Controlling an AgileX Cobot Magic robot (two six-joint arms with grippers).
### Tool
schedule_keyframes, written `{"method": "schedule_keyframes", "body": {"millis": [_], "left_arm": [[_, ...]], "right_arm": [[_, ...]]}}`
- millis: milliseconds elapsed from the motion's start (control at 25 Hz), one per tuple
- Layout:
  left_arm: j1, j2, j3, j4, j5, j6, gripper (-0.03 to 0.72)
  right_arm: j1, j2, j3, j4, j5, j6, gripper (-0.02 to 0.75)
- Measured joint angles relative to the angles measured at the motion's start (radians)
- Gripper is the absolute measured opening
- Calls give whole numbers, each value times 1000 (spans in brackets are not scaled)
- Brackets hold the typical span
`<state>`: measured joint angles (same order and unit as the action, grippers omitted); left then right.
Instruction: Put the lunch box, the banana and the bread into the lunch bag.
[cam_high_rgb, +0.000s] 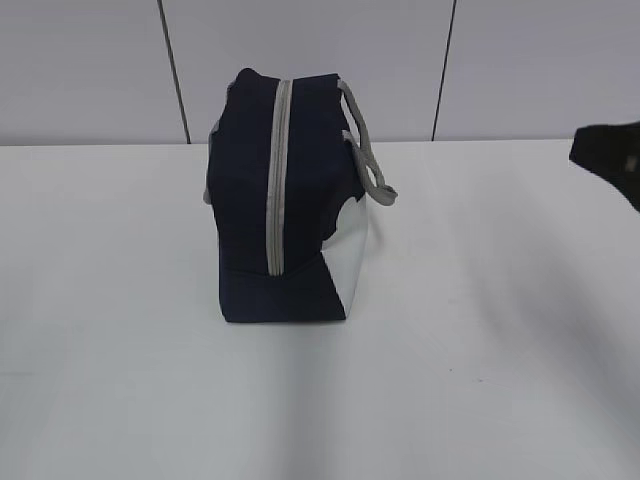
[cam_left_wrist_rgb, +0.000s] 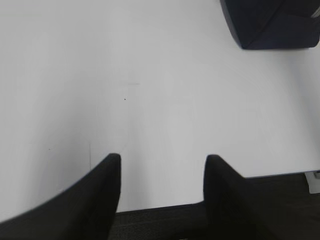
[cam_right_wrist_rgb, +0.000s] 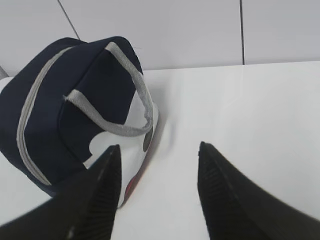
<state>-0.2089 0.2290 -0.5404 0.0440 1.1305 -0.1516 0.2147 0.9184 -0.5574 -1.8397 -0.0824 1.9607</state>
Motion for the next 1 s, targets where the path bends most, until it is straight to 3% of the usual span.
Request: {"method": "schedule_keyframes", "body": {"millis": [80, 200, 280, 400, 640, 760, 840, 1000], "left_arm": [[0, 0, 0, 0, 0, 0, 375], [0, 0, 0, 0, 0, 0, 358], [0, 0, 0, 0, 0, 0, 349], [0, 0, 0, 0, 0, 0, 342], [0, 0, 0, 0, 0, 0, 340], [0, 0, 0, 0, 0, 0, 340], [0, 0, 0, 0, 0, 0, 340], [0, 0, 0, 0, 0, -2, 326]], "right_arm": [[0, -29, 42, 6, 0, -25, 370], [0, -63, 83, 153, 2, -206, 370], [0, -71, 94, 324, 14, -406, 370], [0, -73, 94, 682, 70, -741, 370], [62, -92, 56, 1343, 392, -1435, 370], [110, -137, -4, 1582, 560, -1724, 370], [119, -174, -42, 1658, 681, -1820, 370], [121, -265, -69, 1683, 882, -1867, 370]]}}
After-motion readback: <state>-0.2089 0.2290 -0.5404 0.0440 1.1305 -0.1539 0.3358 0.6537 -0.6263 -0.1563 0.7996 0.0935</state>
